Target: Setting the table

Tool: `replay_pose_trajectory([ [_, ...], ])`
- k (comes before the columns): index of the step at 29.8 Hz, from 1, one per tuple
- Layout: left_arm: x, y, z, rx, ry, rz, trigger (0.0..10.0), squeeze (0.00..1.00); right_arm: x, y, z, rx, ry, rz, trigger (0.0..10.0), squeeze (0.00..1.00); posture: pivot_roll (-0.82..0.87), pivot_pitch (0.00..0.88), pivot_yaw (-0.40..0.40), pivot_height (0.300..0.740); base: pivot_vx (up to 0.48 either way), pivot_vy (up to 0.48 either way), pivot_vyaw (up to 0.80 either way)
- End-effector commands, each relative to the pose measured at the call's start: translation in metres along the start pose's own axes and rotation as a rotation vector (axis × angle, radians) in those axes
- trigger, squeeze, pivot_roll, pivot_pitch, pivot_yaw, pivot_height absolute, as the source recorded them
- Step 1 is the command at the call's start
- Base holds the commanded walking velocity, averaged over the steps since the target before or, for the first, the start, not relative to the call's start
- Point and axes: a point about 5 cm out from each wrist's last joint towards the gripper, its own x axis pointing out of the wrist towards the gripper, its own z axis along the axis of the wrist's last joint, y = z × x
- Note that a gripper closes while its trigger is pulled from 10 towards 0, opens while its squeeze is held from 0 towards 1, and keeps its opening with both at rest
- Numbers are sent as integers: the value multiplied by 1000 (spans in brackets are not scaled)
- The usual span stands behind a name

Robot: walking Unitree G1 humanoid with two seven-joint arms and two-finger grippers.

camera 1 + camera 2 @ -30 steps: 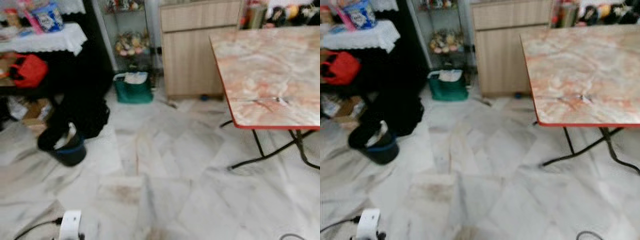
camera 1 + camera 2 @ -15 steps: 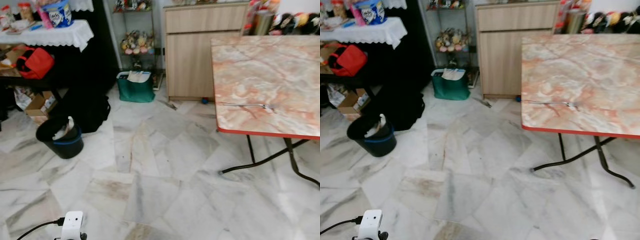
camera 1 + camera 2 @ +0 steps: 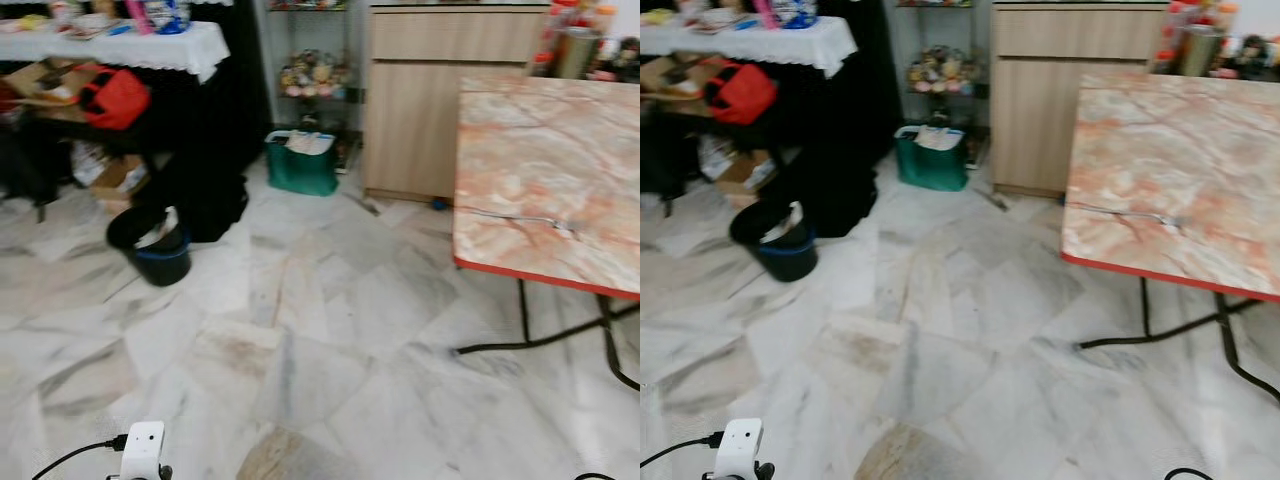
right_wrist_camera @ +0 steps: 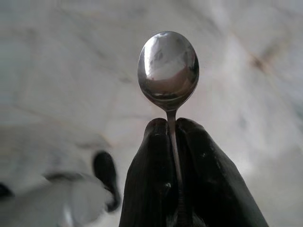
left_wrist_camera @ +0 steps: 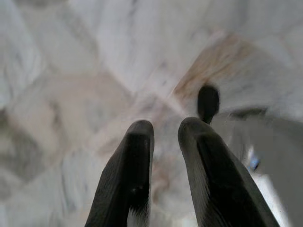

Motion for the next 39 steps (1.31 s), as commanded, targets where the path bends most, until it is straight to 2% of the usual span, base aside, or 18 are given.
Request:
replay_pose_trajectory([
  [1, 0, -4, -2, 2, -2, 0, 10000, 0, -1, -2, -5, 10, 17, 1, 10000, 0, 52, 74, 51, 740, 255, -334, 0],
  [19, 0, -10, -9, 2, 5, -11, 10000, 0, -3, -4, -9, 4, 36, 2, 10000, 0, 53, 76, 45, 740, 255, -338, 0],
  [25, 0, -9, -8, 2, 3, -14, 10000, 0, -3, -4, -9, 30, 35, -6, 10000, 0, 52, 76, 45, 740, 257, -338, 0],
  [29, 0, -13, -8, -2, -4, -49, 10000, 0, -2, -3, -8, -13, 40, -7, 10000, 0, 51, 74, 42, 740, 0, -65, -736],
  [39, 0, -13, -8, -9, -12, -48, 10000, 0, -2, -4, -9, -11, 52, -7, 10000, 0, 48, 66, 41, 740, 0, 0, -656],
])
